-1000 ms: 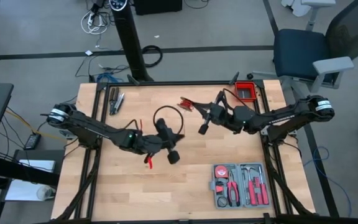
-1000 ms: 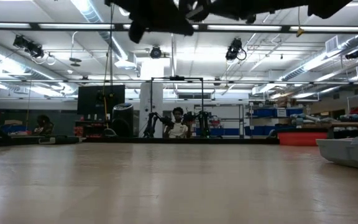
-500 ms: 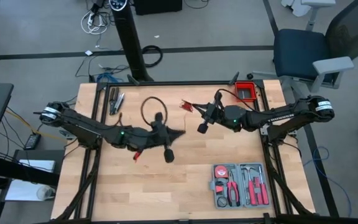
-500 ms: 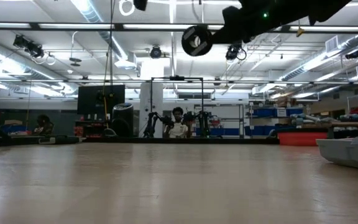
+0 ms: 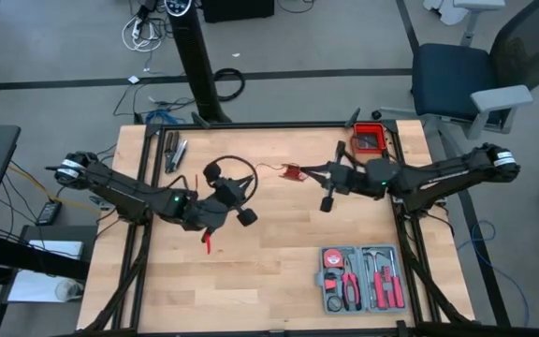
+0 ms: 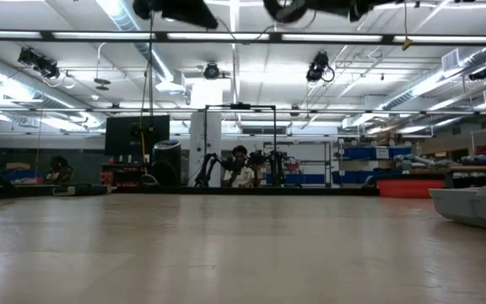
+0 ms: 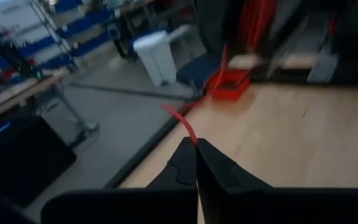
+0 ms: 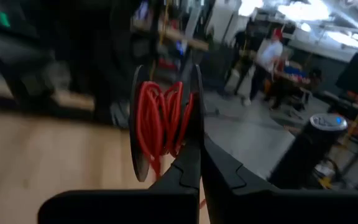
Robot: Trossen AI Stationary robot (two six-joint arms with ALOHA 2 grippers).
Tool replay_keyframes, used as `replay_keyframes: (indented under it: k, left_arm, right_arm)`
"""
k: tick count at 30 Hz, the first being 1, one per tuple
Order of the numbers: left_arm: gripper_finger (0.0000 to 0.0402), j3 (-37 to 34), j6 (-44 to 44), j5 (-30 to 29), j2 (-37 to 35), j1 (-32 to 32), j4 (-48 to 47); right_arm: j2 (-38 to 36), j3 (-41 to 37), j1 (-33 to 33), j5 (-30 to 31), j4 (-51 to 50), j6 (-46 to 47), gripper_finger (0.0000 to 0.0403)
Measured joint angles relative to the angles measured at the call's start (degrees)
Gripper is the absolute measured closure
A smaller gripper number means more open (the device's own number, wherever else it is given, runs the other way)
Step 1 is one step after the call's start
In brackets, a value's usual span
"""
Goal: Coil cords
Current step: Uncoil the wire
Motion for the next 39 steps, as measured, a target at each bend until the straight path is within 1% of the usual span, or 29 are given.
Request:
replay_keyframes:
  k: [2, 4, 7, 9, 11, 14, 16, 18, 22, 25, 27, 28, 31, 34, 36, 39]
  left_arm:
    - [0.0401, 0.0, -2.4, 2.9, 0.2, 0.8, -1.0]
    - [0.0401, 0.0, -2.7, 8.6, 0.3, 1.4, -1.0]
    - [0.0401, 0.0, -2.7, 20.7, 1.2, 2.6, 0.5]
    - [0.0401, 0.0, -2.7, 29.2, 1.5, 2.9, 1.4]
    - [0.0401, 0.0, -2.7, 38.6, 2.2, 3.0, 4.4]
    - [0.0401, 0.0, -2.6, 51.1, 2.4, 2.6, 7.3]
    - [0.0401, 0.0, -1.1, 57.5, 2.4, 1.6, 11.1]
    - [0.0401, 0.0, 1.9, 61.1, 2.4, 0.1, 15.4]
    - [0.0401, 0.0, 7.7, 62.4, 2.1, -2.5, 23.0]
    - [0.0401, 0.0, 10.8, 59.9, 1.9, -3.3, 26.9]
    - [0.0401, 0.0, 12.6, 55.0, 1.0, -4.0, 27.0]
    - [0.0401, 0.0, 13.3, 51.4, 0.6, -4.2, 27.0]
    - [0.0401, 0.0, 14.8, 36.7, -0.6, -4.6, 26.2]
    - [0.0401, 0.0, 15.6, 19.6, -0.8, -5.1, 25.4]
    - [0.0401, 0.0, 16.0, 10.0, -0.8, -5.3, 24.4]
    - [0.0401, 0.0, 16.6, -1.2, -0.8, -5.4, 21.0]
  right_arm:
    - [-1.3, 0.0, 0.2, 0.0, 2.0, 1.0, 0.0401]
    - [-1.8, 0.0, 0.2, 0.2, 3.8, 1.5, 0.0401]
    - [-1.5, 0.0, 0.2, 2.8, 6.8, 1.4, 0.0401]
    - [-1.3, 0.0, -0.1, 5.1, 7.1, 1.2, 0.0401]
    - [-0.7, 0.0, -0.9, 6.9, 8.0, 1.0, 0.0401]
    - [0.2, 0.0, -1.9, 9.0, 7.7, 0.4, 0.0401]
    - [0.9, 0.0, -2.5, 10.0, 6.5, -0.2, 0.0401]
    - [1.8, 0.0, -3.5, 10.0, 5.5, -0.6, 0.0401]
    - [3.2, 0.0, -5.2, 10.1, 0.4, -0.7, 0.0401]
    - [3.5, 0.0, -6.0, 9.9, -4.8, -0.3, 0.0401]
    - [3.3, 0.0, -6.3, 9.5, -8.0, -0.2, 0.0401]
    - [3.0, 0.0, -6.3, 9.4, -9.9, -0.2, 0.0401]
    - [1.2, 0.0, -6.3, 5.7, -13.7, 0.0, 0.0401]
    - [-1.0, 0.0, -6.2, -1.7, -17.8, 1.1, 0.0401]
    - [-2.4, 0.0, -6.3, -6.7, -20.4, 1.5, 0.0401]
    - [-4.6, 0.0, -6.2, -13.1, -23.0, 3.0, 0.0401]
